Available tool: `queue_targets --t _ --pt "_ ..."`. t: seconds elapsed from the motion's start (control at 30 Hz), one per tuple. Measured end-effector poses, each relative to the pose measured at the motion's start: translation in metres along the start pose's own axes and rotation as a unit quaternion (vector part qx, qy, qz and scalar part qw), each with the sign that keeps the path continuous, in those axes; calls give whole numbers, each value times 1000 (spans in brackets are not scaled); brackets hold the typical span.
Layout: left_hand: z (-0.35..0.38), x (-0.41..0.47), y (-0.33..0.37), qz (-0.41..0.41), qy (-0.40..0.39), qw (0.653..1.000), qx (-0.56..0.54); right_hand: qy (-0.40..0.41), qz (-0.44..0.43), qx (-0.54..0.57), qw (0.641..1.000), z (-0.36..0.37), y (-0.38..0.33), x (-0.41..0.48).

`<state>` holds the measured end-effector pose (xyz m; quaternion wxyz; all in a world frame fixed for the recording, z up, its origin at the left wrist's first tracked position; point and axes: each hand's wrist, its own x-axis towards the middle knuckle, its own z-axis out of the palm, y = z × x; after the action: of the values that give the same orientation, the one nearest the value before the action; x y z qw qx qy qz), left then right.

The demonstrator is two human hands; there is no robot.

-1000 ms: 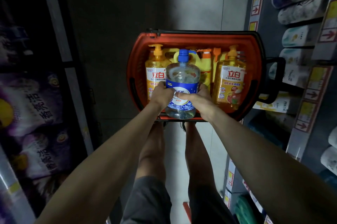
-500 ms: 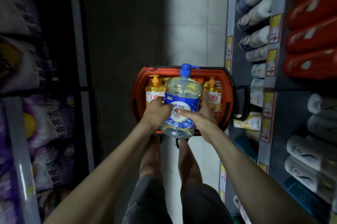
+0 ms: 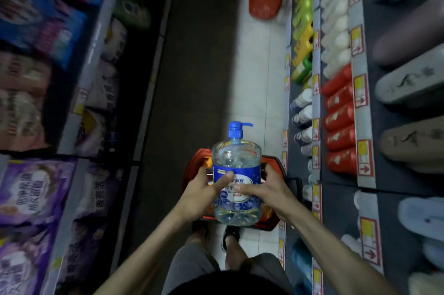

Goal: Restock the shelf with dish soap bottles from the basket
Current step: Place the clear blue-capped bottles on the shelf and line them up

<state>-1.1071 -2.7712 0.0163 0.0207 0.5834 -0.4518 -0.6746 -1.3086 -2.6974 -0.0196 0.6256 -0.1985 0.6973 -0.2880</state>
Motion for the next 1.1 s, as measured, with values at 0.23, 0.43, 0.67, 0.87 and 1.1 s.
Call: queue_targets --t 0.23,0.43,0.67,0.87,1.1 --pt "6 -61 -3 34 126 987 -93 -65 -81 -84 991 -2 -48 -44" --pt "-5 -107 -11 87 175 964 -181 -115 -130 -154 973 24 -75 -60" --pt "-37 -183 -28 136 299 924 -198 -179 -237 -268 917 93 -107 -95" --pt "-50 -275 -81 165 402 867 -242 -225 -328 -375 837 180 -106 -166" --pt "-42 -402 -178 184 502 797 -280 -299 -404 -383 775 276 -51 -270"
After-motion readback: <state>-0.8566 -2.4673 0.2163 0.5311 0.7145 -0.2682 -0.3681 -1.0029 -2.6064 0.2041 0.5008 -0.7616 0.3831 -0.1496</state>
